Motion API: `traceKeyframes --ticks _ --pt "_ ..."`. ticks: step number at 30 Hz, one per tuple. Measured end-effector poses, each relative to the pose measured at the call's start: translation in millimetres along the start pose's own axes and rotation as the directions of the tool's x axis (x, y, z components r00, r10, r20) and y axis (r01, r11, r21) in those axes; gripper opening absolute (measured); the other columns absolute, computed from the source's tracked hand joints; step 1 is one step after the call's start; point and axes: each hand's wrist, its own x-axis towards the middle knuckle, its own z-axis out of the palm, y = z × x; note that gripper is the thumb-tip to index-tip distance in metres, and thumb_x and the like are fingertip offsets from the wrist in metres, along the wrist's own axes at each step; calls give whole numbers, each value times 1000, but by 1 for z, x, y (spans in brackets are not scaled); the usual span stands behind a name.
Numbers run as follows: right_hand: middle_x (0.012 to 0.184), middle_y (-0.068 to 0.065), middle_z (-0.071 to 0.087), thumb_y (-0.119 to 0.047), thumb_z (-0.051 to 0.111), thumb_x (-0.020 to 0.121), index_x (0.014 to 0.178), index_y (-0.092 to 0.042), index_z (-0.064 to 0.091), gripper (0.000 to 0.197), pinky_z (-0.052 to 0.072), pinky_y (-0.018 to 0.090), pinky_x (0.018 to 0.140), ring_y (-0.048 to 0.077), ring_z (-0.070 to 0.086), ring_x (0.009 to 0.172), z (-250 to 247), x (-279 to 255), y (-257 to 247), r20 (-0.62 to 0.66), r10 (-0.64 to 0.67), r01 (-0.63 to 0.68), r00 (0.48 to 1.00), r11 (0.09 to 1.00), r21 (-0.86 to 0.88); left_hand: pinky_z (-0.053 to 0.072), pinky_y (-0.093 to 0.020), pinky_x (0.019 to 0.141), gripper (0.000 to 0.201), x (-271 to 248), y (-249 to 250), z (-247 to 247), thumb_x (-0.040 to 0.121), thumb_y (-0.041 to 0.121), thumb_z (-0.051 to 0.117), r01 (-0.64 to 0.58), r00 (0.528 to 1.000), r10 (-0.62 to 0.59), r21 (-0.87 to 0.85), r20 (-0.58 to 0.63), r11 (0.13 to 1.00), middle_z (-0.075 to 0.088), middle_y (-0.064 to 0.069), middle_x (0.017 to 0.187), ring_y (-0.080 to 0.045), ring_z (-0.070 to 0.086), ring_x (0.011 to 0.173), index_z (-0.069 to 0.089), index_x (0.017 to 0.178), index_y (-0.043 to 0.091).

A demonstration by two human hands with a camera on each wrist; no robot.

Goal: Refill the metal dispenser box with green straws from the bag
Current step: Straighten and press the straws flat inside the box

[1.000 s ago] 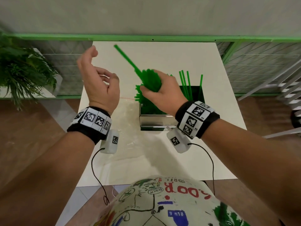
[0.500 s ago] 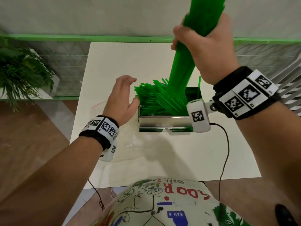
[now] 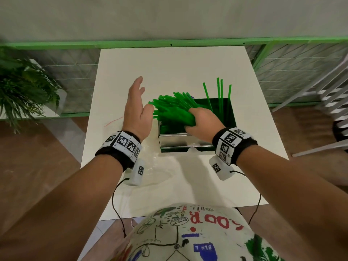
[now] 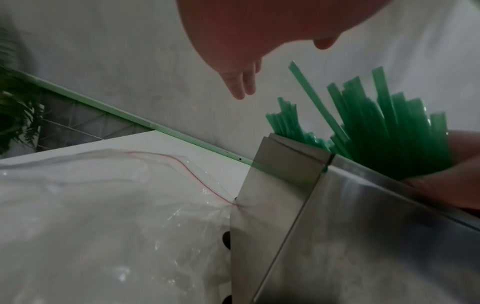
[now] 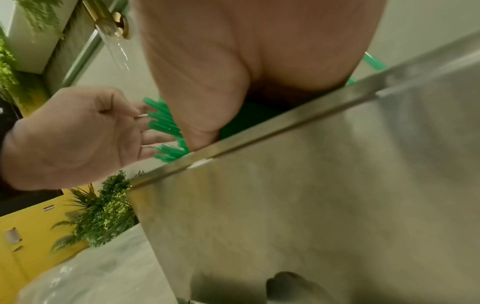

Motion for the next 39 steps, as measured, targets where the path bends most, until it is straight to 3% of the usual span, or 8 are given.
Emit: traceKeyframes --ticks 6,11,15,19,25,29,33,39 --pt "113 3 55 -60 74 71 127 -20 54 72 49 42 91 24 52 107 -7 -8 7 -51 -61 59 997 998 -27 32 -44 122 74 -4 -3 4 87 13 43 -75 992 69 58 105 995 35 -8 162 -18 37 147 29 159 9" --pt "129 4 51 -74 71 61 137 -21 47 96 45 44 103 23 47 119 -23 -30 25 -236 -136 126 962 990 -59 20 -30 126 62 -7 -2 22 105 40 36 -68 986 38 185 159 980 25 -7 169 -15 22 156 29 160 12" --pt "146 11 41 -64 76 69 147 -12 33 103 35 43 114 26 38 135 -39 -34 50 -387 88 -80 918 996 38 13 -34 129 70 -14 -5 34 107 54 29 -74 975 -2 335 221 939 17 -7 173 -18 12 159 26 162 12" --pt "157 9 37 -31 76 80 156 -12 19 96 34 39 112 28 38 141 -52 -17 57 -170 382 -299 909 878 374 15 -32 127 67 -19 -8 39 107 53 32 -100 974 16 364 226 926 18 -7 172 -19 15 159 28 161 12" --pt "141 2 58 -19 69 82 148 -21 44 71 40 33 110 18 53 130 -37 -17 27 -58 61 -45 996 966 255 19 -34 127 64 -11 -5 30 108 44 40 18 993 -45 241 111 970 22 -10 170 -19 19 157 26 161 11" --pt "137 0 55 -36 79 77 144 -22 46 76 40 29 105 15 52 124 -26 -11 25 -5 74 -68 997 943 324 18 -31 125 68 -10 -4 30 107 50 41 -7 983 -42 266 178 964 21 -7 170 -17 18 158 24 162 14" --pt "127 0 53 -73 82 47 136 -23 45 109 52 39 97 16 57 111 -18 3 25 158 128 -156 979 972 174 22 -41 128 75 -14 -6 37 104 57 40 1 975 -62 276 213 961 21 -8 170 -18 19 158 21 163 13" --pt "136 3 45 -83 76 46 146 -22 39 123 48 40 103 21 51 120 -31 20 8 318 148 -132 937 989 -72 28 -36 125 70 -16 -2 42 106 43 48 13 982 -72 320 173 947 26 -11 167 -21 27 154 23 161 8"
